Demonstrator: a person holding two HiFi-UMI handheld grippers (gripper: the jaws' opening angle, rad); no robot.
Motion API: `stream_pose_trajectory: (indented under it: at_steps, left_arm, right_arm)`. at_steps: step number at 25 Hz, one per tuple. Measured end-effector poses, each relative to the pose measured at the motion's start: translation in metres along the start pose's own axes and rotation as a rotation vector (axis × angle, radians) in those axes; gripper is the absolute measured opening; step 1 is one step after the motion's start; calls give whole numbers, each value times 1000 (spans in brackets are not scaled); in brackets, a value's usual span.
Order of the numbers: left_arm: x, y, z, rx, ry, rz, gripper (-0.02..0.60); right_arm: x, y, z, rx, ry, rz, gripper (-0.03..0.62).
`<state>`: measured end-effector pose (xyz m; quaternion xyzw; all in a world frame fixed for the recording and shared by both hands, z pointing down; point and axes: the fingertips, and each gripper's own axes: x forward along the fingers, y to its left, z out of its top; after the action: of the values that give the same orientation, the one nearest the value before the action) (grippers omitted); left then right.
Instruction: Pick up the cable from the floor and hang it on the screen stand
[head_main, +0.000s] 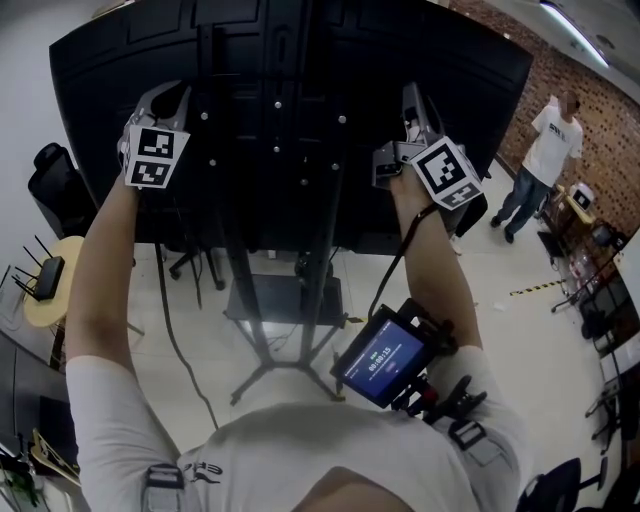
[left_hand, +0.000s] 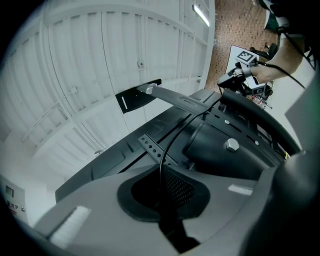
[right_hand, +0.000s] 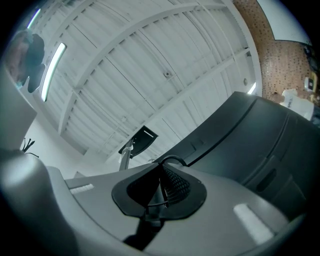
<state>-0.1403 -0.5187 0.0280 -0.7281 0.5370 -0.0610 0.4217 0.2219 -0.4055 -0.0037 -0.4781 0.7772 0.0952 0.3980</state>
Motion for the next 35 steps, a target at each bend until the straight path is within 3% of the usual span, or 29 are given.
stream_pose_trajectory:
  at_steps: [4, 12, 22, 29, 35]
  left_arm:
    - [-2, 1, -5, 32, 15, -8, 12]
    - [-15, -9, -8, 193, 36, -40, 12]
    - [-15, 1, -19, 207, 101, 47, 12]
    - [-16, 0, -23, 265, 128, 69, 12]
    - [-17, 1, -25, 272, 151, 86, 12]
  right_arm:
    - [4, -3, -8, -17, 21, -13, 32]
    - [-2, -8, -9, -55, 33, -27, 32]
    - [-5, 13, -24, -175, 85, 26, 29]
    - [0, 18, -39, -297, 153, 38, 29]
    - [11, 27, -48, -436, 218, 37, 29]
